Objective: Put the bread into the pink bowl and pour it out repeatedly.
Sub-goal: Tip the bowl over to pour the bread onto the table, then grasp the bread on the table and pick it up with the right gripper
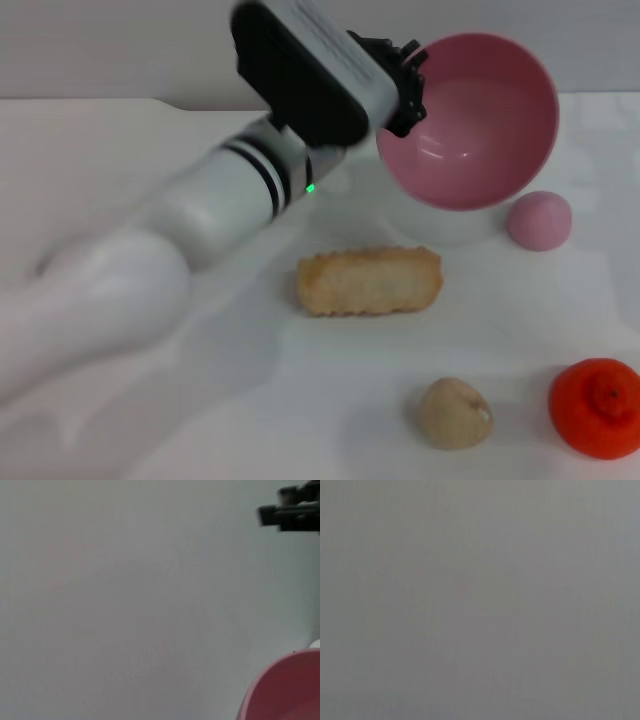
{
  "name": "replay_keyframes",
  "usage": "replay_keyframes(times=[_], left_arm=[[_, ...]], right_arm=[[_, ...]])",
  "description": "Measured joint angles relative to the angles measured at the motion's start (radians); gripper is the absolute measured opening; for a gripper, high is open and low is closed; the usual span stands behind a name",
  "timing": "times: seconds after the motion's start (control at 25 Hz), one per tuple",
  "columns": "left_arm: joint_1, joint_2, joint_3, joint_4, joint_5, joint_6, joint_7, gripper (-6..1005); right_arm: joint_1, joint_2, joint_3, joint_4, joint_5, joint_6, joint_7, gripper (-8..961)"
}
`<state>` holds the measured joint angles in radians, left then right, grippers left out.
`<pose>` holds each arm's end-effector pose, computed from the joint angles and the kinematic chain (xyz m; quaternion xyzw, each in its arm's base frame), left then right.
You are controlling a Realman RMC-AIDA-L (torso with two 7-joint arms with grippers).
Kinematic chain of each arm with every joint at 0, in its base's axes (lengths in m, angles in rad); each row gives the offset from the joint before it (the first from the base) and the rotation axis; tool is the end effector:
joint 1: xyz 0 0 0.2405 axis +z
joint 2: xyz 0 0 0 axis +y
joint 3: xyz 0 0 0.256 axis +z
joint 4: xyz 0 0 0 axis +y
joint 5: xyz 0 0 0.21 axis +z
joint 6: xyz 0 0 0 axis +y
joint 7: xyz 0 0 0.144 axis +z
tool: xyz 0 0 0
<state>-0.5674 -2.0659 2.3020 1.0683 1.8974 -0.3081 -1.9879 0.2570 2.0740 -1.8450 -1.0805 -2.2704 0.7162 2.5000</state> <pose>-0.0948 0.3677 -0.1104 -0.8677 0.0313 -0.1728 0.4651 0.2111 0.3840 0.0581 -0.6050 0.1428 0.2913 0.7271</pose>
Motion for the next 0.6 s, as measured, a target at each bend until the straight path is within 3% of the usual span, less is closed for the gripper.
replay_keyframes(times=[0.04,0.12,0.2,0.24,0.28,0.36,0.4,0.44,0.48,0.56,0.6], left_arm=[[0.0,0.0,0.0,0.0,0.0,0.0,0.0,146],[-0.038,0.002,-0.233,-0.001,-0.006,0.33,-0.095,146],[-0.038,0.002,-0.233,-0.001,-0.006,0.33,-0.095,146],[-0.07,0.003,-0.378,-0.018,-0.007,0.52,-0.111,146],[-0.07,0.003,-0.378,-0.018,-0.007,0.52,-0.111,146],[-0.164,0.008,-0.711,-0.11,-0.004,0.898,-0.11,146],[-0.164,0.008,-0.711,-0.11,-0.004,0.898,-0.11,147],[-0.185,0.011,-0.777,-0.138,0.0,0.962,-0.108,147],[-0.225,0.022,-0.912,-0.191,0.019,1.086,-0.105,147],[-0.252,0.043,-1.058,-0.222,0.066,1.213,-0.107,147],[-0.252,0.048,-1.089,-0.221,0.077,1.24,-0.109,147]], right_arm=[[0.0,0.0,0.0,0.003,0.0,0.0,0.002,543],[0.001,0.0,0.0,0.008,0.0,-0.002,0.008,542],[0.003,0.0,0.0,0.012,0.001,-0.005,0.015,542],[0.003,0.0,0.0,0.014,0.001,-0.007,0.02,542],[0.003,0.0,0.0,0.015,0.001,-0.009,0.026,542],[0.003,0.0,0.0,0.019,0.002,-0.015,0.035,542],[0.003,0.0,0.0,0.02,0.004,-0.022,0.036,542],[0.003,0.0,0.0,0.022,0.005,-0.033,0.038,542],[0.003,0.0,0.001,0.023,0.006,-0.047,0.04,542],[0.004,-0.001,0.014,0.022,0.007,-0.104,0.054,542],[0.007,-0.002,0.029,0.02,0.007,-0.15,0.068,542]])
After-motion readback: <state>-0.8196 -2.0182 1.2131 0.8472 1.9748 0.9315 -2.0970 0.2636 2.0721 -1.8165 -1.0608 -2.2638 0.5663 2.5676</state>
